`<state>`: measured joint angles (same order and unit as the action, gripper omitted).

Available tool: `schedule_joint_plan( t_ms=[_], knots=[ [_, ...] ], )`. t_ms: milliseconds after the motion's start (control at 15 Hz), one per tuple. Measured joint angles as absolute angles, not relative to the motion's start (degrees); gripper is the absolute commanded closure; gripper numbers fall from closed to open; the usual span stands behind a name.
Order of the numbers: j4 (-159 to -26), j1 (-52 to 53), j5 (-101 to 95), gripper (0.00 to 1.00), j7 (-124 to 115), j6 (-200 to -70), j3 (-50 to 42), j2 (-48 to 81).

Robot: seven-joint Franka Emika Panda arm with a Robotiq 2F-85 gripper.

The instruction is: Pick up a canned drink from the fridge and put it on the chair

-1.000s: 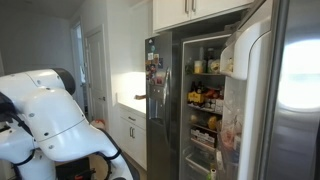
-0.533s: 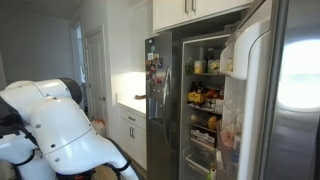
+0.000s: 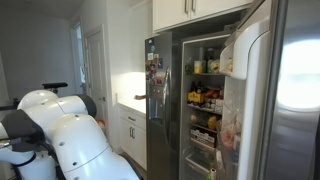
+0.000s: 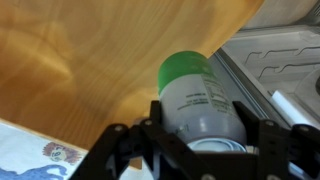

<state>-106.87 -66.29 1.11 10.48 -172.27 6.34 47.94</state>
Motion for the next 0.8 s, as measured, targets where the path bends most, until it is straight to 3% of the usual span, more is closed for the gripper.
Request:
schedule_joint_plan(
  t_ms=[800],
  knots=[
    [-93.41,-59.77,4.49,0.53,5.72,-163.45,-1.20,61.02]
  ],
)
